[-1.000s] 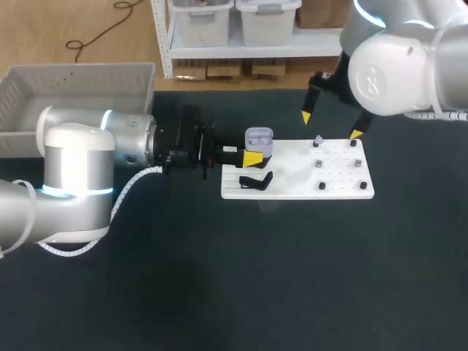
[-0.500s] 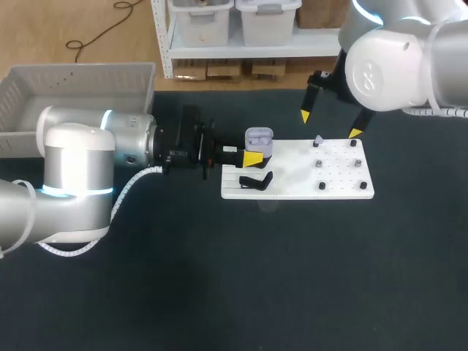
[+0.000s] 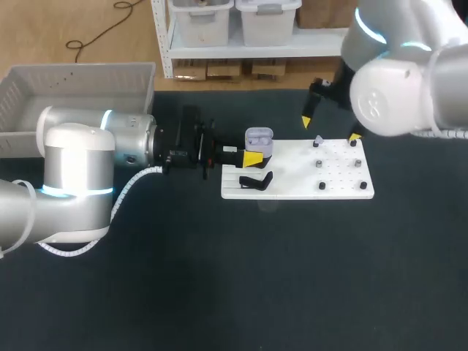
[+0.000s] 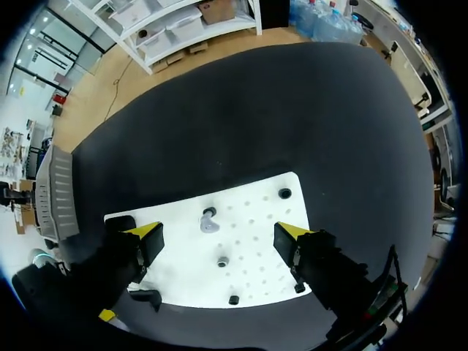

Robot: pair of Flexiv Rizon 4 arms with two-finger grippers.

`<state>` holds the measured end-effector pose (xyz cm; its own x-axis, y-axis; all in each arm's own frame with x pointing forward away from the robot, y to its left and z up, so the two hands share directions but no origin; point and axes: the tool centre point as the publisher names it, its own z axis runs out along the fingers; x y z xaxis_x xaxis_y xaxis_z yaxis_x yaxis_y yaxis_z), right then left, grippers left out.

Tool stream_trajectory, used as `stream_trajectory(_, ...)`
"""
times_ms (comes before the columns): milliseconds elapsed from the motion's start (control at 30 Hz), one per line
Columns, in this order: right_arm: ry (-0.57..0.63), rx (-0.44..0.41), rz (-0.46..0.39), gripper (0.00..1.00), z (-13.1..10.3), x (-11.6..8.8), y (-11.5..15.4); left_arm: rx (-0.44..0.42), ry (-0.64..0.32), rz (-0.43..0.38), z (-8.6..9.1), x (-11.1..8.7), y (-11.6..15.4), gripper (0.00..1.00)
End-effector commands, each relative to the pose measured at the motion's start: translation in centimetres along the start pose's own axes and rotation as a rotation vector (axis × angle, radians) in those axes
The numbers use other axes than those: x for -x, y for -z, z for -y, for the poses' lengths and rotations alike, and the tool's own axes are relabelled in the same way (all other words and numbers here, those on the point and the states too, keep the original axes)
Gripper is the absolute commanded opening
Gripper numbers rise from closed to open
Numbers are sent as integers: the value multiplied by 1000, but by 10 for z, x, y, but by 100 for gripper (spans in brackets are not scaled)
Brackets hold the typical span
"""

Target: Pick up each earbud case from the left stands, insert the matching earbuds, close the lid, and place the case in the box.

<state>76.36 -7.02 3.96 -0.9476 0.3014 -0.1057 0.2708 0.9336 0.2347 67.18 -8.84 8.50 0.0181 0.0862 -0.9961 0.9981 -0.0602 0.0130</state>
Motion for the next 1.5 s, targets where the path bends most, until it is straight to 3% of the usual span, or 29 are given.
stream_trajectory(33,11,26,-10,100,7,2,-6,5,-3,2,1,0,0,0)
stream_trajectory(200,45,35,-13,99,5,7,-9,5,-3,2,1,0,0,0)
stream_trajectory(500,109,34,-3,64,-13,9,-12,5,-3,2,1,0,0,0)
stream_trajectory(767,93,45,-9,49,-11,3,-19,5,-3,2,1,0,0,0)
stream_trajectory(1500,29,81,-2,29,-6,0,-27,5,-3,2,1,0,0,0)
